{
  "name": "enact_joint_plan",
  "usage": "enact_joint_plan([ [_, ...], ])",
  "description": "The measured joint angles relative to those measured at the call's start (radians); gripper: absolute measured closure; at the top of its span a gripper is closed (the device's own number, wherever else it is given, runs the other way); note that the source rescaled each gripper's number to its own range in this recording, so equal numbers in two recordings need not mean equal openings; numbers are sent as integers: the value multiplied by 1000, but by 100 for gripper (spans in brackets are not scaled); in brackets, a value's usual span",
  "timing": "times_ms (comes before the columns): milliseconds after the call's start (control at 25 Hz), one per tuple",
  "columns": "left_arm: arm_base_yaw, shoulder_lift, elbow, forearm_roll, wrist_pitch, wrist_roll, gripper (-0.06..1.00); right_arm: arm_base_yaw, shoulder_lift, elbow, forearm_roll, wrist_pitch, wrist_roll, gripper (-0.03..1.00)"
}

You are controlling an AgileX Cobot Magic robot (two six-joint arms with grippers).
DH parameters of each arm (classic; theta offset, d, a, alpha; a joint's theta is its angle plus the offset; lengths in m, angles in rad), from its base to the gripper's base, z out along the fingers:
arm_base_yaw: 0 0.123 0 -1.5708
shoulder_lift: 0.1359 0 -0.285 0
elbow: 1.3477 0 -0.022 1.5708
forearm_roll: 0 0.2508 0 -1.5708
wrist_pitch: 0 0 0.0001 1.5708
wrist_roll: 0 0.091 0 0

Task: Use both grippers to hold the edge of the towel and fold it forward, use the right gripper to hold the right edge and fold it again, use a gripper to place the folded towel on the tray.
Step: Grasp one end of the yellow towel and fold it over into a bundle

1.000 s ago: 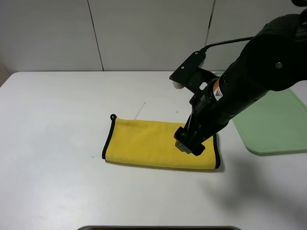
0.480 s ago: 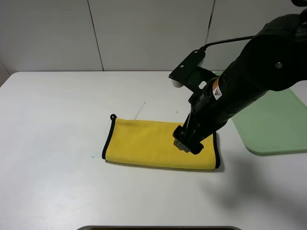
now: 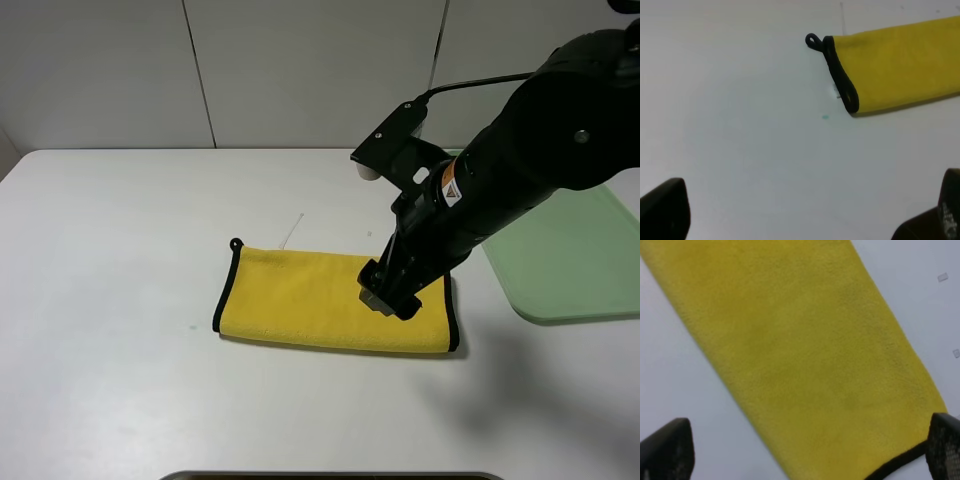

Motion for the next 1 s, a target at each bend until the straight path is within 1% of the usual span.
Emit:
enact_joint_plan([
  [320, 2, 0, 0, 0, 0, 0, -6, 0, 0, 0, 7, -12, 0, -3],
  [440, 46, 0, 0, 0, 0, 0, -6, 0, 0, 0, 28, -15, 5, -3],
  [560, 127, 0, 0, 0, 0, 0, -6, 0, 0, 0, 49, -15, 9, -3],
  [800, 341, 0, 0, 0, 0, 0, -6, 0, 0, 0, 78, -23, 11, -3],
  [1000, 502, 0, 0, 0, 0, 0, -6, 0, 0, 0, 136, -23, 12, -3],
])
